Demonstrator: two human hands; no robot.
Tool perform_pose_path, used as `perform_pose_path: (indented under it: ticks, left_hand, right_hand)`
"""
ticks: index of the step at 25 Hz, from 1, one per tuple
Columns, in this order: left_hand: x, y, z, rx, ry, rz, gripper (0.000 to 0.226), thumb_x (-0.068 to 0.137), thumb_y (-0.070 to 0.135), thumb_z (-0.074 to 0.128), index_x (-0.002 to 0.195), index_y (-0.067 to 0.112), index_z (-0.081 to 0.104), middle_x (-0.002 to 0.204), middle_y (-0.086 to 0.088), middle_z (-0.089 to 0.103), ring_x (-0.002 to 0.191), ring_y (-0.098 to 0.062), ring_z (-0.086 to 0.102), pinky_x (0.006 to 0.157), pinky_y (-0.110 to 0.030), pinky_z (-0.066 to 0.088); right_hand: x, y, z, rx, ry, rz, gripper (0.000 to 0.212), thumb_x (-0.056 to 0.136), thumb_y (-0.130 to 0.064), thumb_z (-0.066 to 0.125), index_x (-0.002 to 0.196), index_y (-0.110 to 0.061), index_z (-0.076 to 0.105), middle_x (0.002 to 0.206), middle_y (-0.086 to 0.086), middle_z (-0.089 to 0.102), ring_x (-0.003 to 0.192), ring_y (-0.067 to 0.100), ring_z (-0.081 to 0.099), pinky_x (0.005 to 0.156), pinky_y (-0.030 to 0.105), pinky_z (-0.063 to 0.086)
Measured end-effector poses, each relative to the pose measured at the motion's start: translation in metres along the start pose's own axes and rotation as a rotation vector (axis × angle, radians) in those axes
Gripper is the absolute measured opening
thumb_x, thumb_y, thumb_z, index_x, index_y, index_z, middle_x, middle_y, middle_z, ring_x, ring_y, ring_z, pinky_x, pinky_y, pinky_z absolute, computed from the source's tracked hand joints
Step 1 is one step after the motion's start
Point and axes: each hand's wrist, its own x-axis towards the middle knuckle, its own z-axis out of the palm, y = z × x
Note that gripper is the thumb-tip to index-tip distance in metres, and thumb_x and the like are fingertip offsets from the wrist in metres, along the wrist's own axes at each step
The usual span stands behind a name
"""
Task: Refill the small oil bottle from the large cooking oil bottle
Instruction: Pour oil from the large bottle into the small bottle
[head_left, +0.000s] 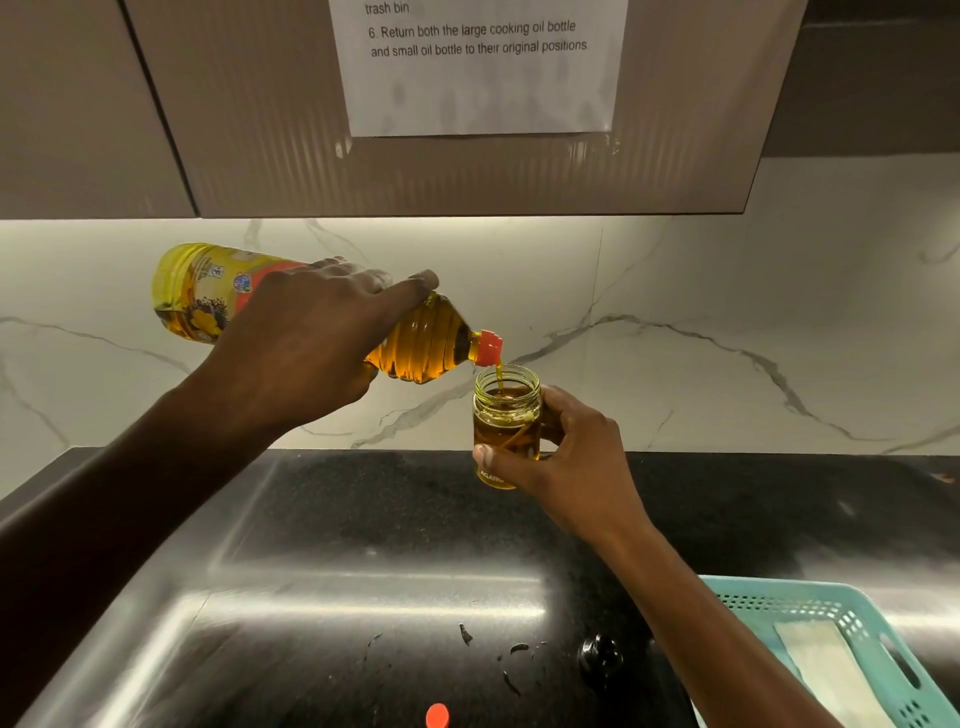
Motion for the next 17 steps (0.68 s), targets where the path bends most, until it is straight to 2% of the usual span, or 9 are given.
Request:
perform_pose_path:
  ticks: [7,14,17]
  left_hand:
    - [0.0010,-0.0003,-0.0023,0.000,0.003,-0.005,0.092,0.066,0.015,0.102,0.150,0.012,0.063,0.112,-0.023,0.082,0.091,-0.051,0.079,0.067,-0.055,0.063]
    - [0.0008,0.0004,-0.0032,0.000,0.011,-0.002,0.090,0.067,0.013,0.101,0.149,0.012,0.063,0.112,-0.023,0.082,0.090,-0.051,0.079,0.066,-0.054,0.063]
    - [0.0008,-0.0006,-0.0022,-0.007,0.017,-0.007,0.090,0.068,0.014,0.101,0.149,0.013,0.062,0.111,-0.023,0.082,0.090,-0.051,0.079,0.067,-0.054,0.062]
  right_hand:
    - [0.0003,0.0008,-0.0012,0.003,0.005,-0.007,0.068,0.079,-0.049,0.091,0.139,-0.032,0.063,0.124,-0.021,0.070,0.109,-0.005,0.068,0.089,0.001,0.049]
    - [-0.0004,0.0013,-0.0018,-0.006,-0.006,0.004,0.070,0.079,-0.050,0.090,0.140,-0.033,0.061,0.121,-0.025,0.065,0.104,-0.009,0.065,0.085,-0.002,0.047]
    - [-0.0002,0.0000,-0.0019,0.003,-0.005,0.002,0.065,0.078,-0.050,0.091,0.135,-0.040,0.059,0.119,-0.028,0.065,0.106,-0.010,0.065,0.086,-0.001,0.048]
